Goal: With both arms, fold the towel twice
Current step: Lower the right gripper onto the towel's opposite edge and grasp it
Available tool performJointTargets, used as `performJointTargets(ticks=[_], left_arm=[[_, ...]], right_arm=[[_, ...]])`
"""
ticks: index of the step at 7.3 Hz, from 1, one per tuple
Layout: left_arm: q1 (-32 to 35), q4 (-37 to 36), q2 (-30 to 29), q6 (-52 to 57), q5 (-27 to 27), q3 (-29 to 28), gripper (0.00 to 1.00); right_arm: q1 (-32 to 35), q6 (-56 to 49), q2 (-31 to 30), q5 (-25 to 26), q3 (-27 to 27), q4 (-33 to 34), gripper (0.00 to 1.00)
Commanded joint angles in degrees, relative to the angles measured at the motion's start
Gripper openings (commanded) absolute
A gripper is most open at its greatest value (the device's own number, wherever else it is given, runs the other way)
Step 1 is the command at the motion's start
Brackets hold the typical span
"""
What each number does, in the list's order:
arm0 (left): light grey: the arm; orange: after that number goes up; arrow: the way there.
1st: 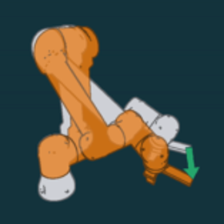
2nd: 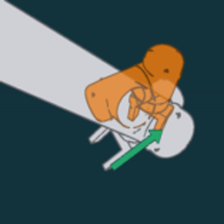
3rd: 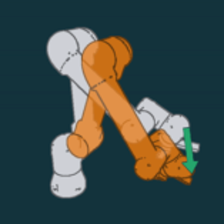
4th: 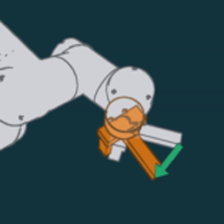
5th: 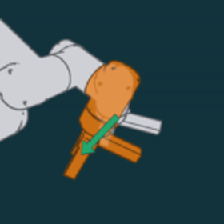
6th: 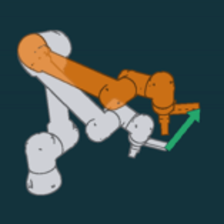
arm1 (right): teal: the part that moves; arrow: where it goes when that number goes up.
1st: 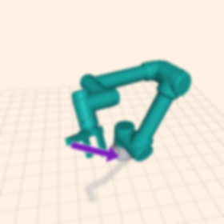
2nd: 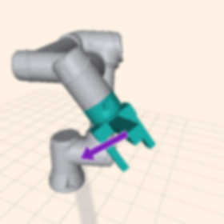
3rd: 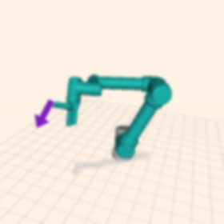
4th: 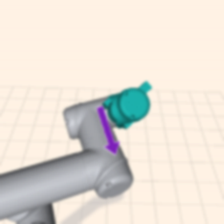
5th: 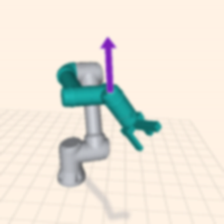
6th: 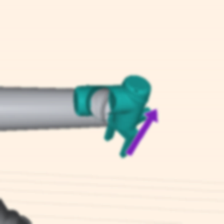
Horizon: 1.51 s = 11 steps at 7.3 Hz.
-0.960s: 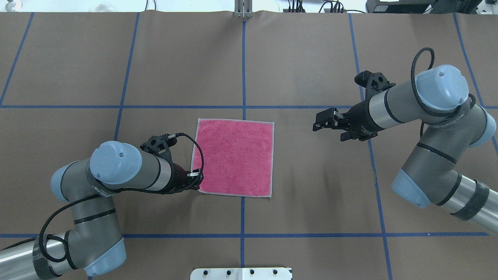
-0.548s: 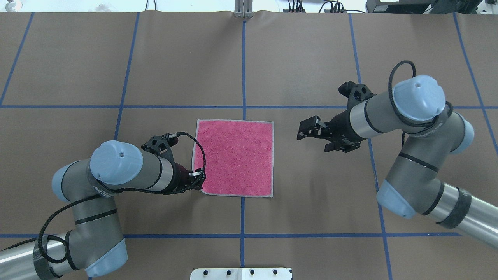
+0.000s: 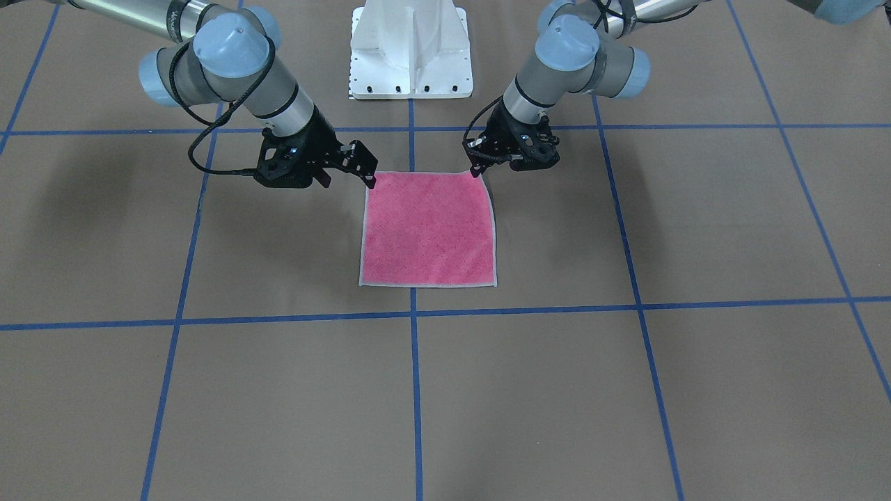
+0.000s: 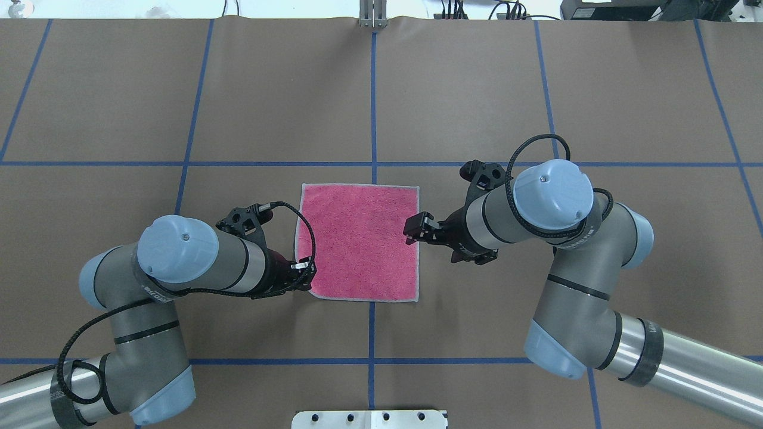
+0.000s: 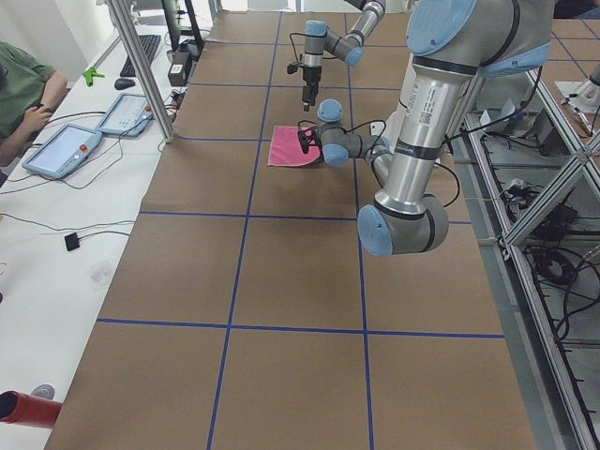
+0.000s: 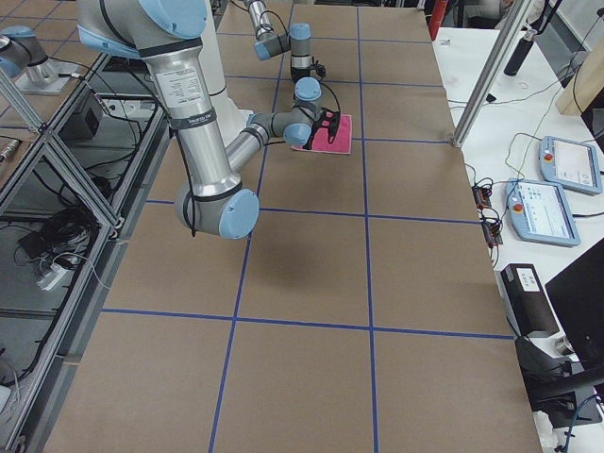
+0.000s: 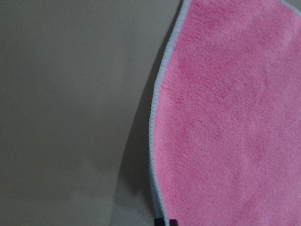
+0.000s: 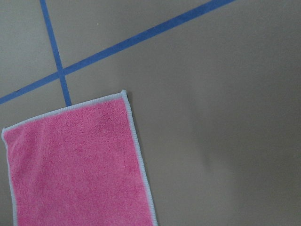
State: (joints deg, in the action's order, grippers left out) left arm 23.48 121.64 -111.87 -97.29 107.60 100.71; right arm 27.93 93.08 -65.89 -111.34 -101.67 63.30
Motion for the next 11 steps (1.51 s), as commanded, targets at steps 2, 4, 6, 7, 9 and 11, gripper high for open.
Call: performJointTargets(ticks=[2,4,6,7,9,11], left_arm=[[0.0,0.0,0.1,0.1,0.0,0.0,0.00],[0.0,0.0,0.0,0.1,0.1,0.0,0.00],[0.1,0.0,0.2,0.1,0.1,0.3,0.00],[0.1,0.0,0.2,0.1,0.1,0.3,0.00],[0.1,0.0,0.2,0.1,0.1,0.3,0.00],[0.1,0.0,0.3,0.1,0.1,0.3,0.00]], right_arm=[[-5.2,1.1,1.1,3.2,0.2,3.9,0.95],[-6.5,0.9,2.4,5.0,2.6,4.1,0.86],[-6.8,0.9,3.4,5.1,4.7,4.1,0.84],[-6.8,0.9,3.4,5.0,4.6,4.2,0.77],[-6.8,0.9,3.3,4.9,4.5,4.1,0.65],[-6.8,0.9,3.1,4.7,4.5,4.1,0.44]])
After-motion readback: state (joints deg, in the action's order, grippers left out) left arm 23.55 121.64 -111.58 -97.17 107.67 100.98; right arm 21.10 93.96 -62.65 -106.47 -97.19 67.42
